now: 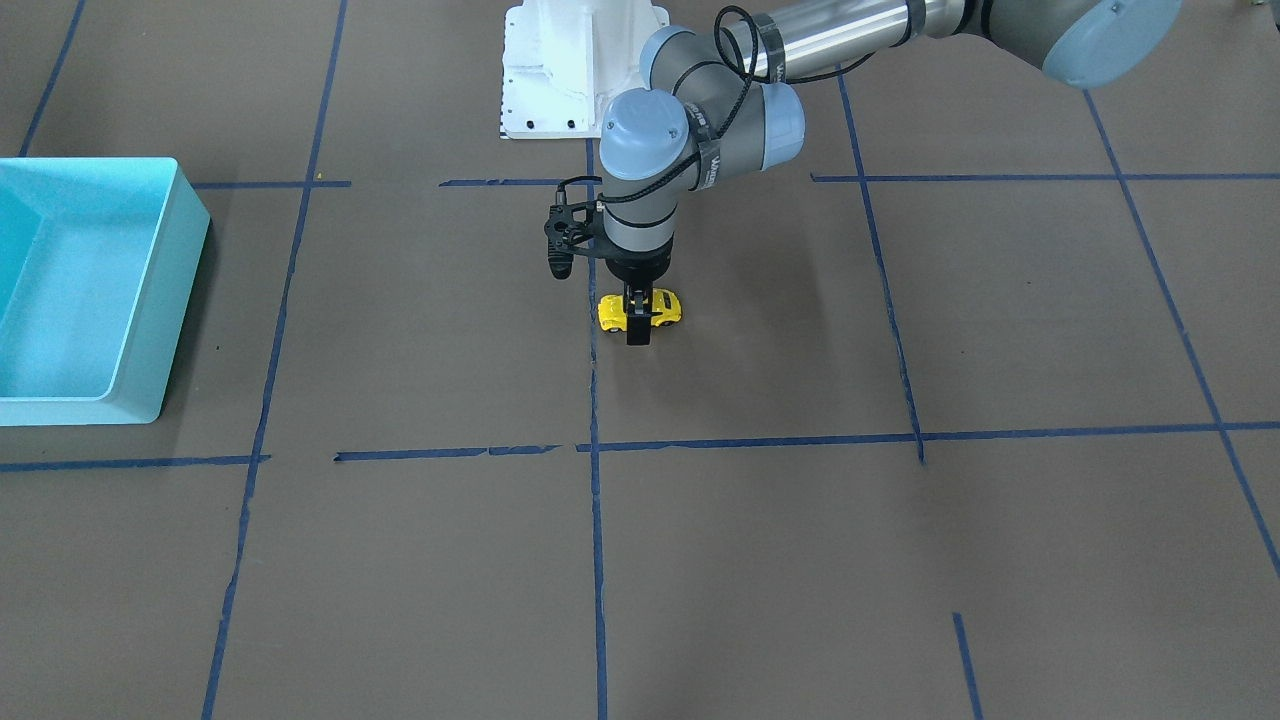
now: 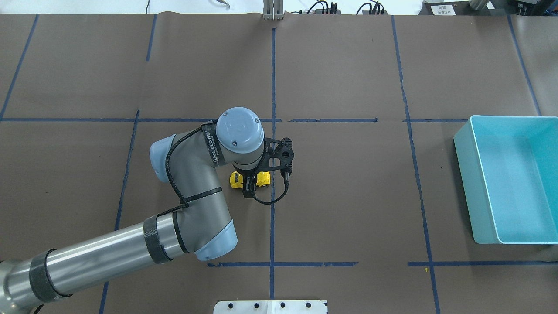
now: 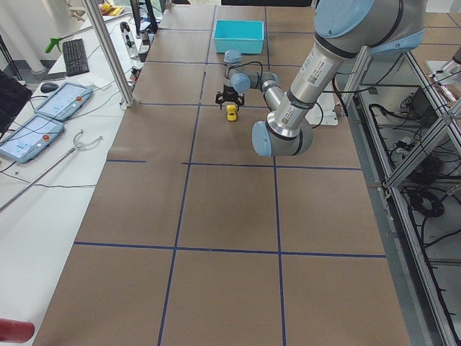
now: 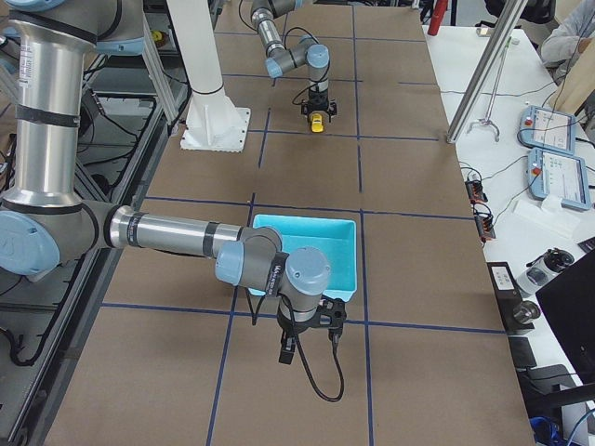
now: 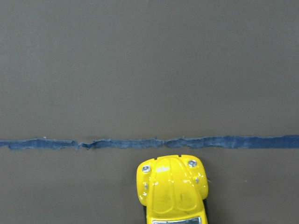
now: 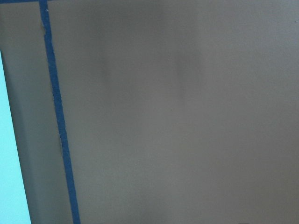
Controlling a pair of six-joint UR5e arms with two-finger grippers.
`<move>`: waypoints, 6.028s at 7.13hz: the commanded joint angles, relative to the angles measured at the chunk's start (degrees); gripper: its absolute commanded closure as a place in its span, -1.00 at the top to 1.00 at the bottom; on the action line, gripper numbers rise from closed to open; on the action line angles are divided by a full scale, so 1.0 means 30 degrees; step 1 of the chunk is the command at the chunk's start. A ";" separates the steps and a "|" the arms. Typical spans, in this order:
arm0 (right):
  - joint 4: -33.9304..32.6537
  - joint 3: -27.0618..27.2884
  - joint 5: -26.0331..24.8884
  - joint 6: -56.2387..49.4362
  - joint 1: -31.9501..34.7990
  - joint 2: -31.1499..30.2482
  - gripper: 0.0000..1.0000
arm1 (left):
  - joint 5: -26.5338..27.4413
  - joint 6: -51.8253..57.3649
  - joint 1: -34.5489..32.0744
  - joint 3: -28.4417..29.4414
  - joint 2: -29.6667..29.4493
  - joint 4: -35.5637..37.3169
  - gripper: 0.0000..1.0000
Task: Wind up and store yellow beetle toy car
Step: 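Hold the car pressed against the table with the left gripper, then drag the pressed car backward toward the robot with the left gripper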
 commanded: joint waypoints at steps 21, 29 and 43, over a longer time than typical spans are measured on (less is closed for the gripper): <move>0.0120 0.0071 0.0125 0.0000 0.0000 0.0026 0.99 | -0.2382 0.1698 -0.0800 -0.0564 0.2250 -0.6480 -1.00; 0.0120 0.0158 0.0154 0.0000 0.0000 0.0026 0.99 | -0.2557 0.1756 -0.0946 -0.1994 0.5001 -0.8885 -1.00; 0.0120 0.0334 0.0242 0.0029 0.0000 0.0026 0.99 | -0.7180 0.1874 -0.4809 -0.2468 1.1978 -1.5389 1.00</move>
